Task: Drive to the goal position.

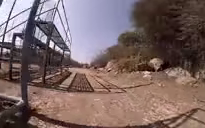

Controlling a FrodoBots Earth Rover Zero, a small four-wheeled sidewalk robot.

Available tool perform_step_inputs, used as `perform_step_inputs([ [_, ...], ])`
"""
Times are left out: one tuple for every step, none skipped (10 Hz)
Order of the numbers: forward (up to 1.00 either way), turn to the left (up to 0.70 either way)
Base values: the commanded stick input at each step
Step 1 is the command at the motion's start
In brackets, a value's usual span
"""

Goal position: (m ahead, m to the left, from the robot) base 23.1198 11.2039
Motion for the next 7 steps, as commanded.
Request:
perform_step_inputs([
  [1.00, 0.00],
  [1.00, 0.00],
  [1.00, 0.02],
  [1.00, 0.06],
  [1.00, 0.22],
  [1.00, 0.34],
  [1.00, 0.36],
])
